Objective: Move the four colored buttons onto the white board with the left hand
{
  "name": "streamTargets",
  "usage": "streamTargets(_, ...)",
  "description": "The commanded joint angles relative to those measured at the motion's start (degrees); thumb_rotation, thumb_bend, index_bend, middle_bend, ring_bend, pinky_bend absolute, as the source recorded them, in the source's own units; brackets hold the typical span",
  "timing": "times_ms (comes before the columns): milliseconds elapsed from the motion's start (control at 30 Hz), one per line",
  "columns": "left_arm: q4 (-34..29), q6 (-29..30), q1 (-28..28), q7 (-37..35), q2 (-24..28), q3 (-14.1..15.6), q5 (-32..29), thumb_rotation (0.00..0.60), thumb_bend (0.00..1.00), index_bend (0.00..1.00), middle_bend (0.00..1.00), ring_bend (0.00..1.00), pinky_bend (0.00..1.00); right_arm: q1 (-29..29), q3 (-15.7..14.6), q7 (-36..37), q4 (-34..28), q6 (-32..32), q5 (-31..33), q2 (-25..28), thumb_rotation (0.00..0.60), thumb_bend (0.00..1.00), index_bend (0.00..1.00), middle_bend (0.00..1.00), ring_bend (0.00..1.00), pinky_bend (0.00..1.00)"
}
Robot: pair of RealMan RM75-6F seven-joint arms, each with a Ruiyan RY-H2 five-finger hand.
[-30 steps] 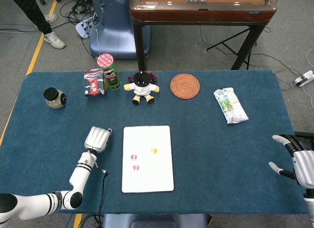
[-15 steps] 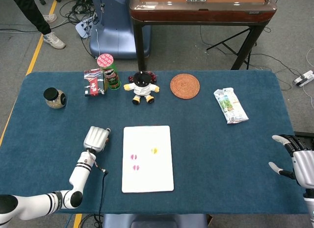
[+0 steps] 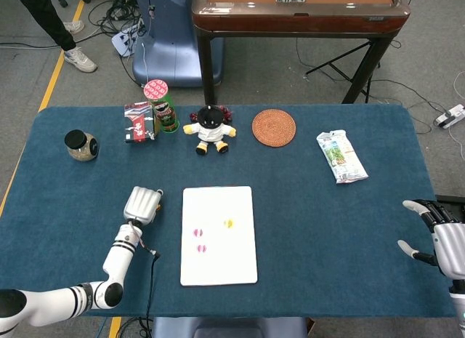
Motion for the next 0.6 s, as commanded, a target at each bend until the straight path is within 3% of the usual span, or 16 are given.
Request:
streamTargets(33,-0.1,0.1,-0.1,0.5,0.0,-0.2,-0.3,0.600,0.32,0.53,1.00,1.00,1.00,0.0,0.0,0.0,0.0,0.0,0.0,0.0,0.600,0.00,0.25,0.26,0.20,0.35)
streamTargets(600,-0.9,0.0,-0.6,3.9,-0.1,-0.8,-2.4,0.600,0.32,0.52,1.00,1.00,1.00,0.0,0.0,0.3,0.0,0.1,-0.1,0.1,0.600,0.00,0.25,0.26,0.20,0.35)
